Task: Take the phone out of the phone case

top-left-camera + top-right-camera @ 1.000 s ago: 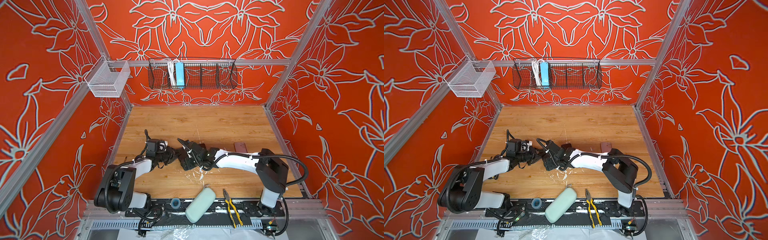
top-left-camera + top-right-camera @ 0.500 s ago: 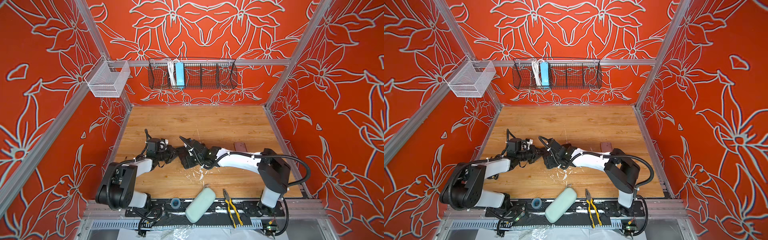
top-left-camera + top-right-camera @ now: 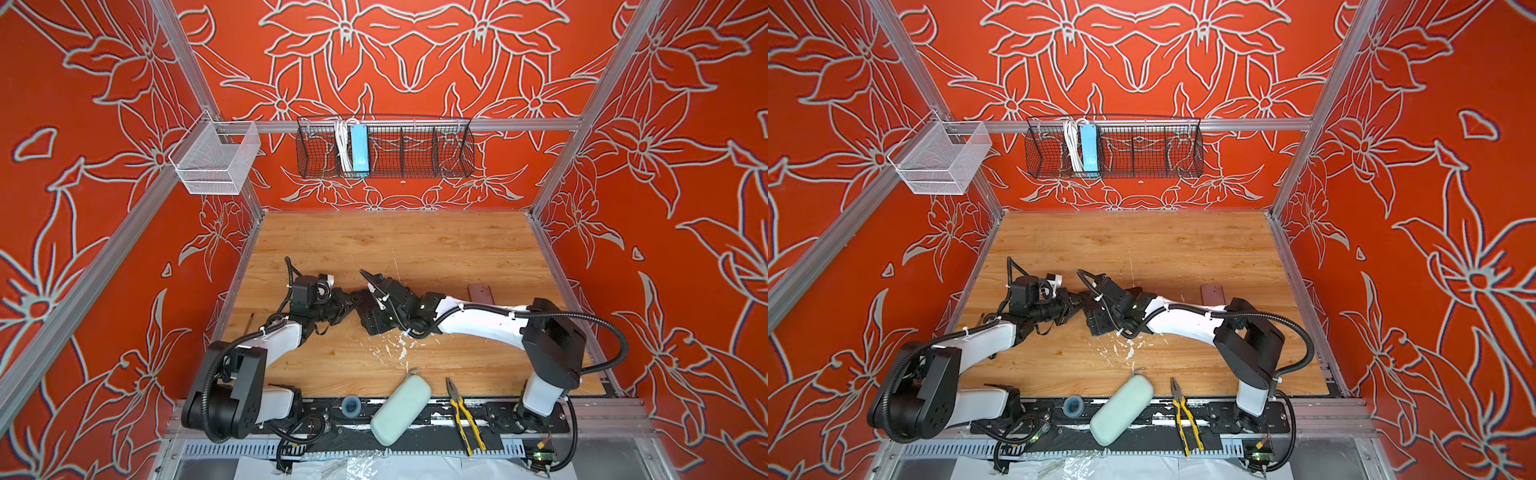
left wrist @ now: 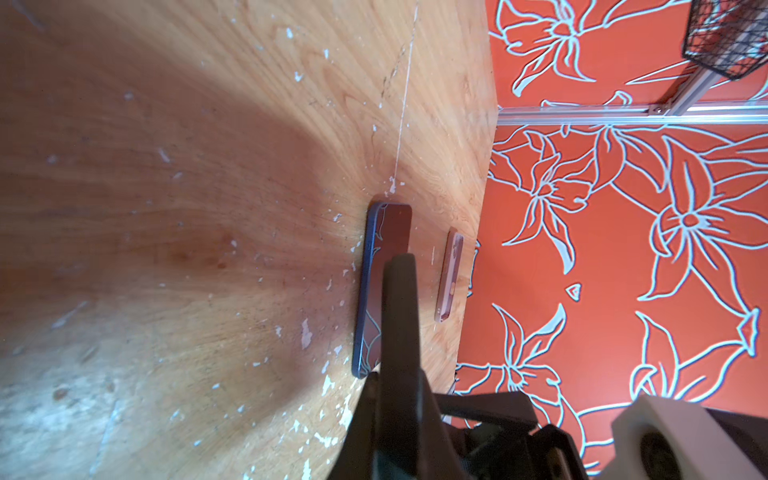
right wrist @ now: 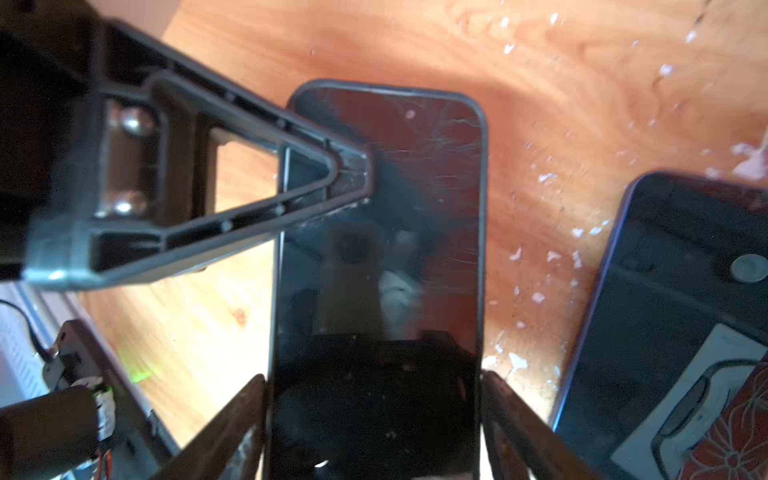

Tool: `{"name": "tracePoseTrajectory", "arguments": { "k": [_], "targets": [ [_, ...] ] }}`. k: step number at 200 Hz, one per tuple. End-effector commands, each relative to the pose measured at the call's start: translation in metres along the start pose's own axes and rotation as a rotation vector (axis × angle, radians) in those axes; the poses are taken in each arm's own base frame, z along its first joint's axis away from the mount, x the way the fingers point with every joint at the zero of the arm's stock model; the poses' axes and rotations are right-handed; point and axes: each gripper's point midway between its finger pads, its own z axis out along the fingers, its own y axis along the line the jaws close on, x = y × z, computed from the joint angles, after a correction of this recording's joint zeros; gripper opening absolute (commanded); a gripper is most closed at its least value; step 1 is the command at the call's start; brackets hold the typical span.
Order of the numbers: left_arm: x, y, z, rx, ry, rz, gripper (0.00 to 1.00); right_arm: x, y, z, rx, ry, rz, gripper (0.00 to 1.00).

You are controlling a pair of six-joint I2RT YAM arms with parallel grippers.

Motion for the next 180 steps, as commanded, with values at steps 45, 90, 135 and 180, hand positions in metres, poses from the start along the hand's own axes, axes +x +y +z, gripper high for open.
{"name": "tracePoseTrajectory", "arguments": {
  "k": [45,90,135,180],
  "targets": [
    [-0.012,-0.037,-0.018,0.082,-0.105,0.042,0.00,-0.014,0.003,-0.022,-0.074,-0.107,0.003,0.90],
    [-0.015,-0.048,-0.023,0.107,-0.127,0.046,0.00,-0.022,0.002,-0.033,-0.150,-0.152,0.035,0.91],
    [-0.019,-0.052,-0.027,0.119,-0.156,0.037,0.00,-0.029,0.003,-0.043,-0.223,-0.208,0.075,0.92],
    [-0.021,-0.058,-0.031,0.138,-0.176,0.033,0.00,-0.032,-0.007,-0.046,-0.248,-0.225,0.125,0.92]
  ]
}}
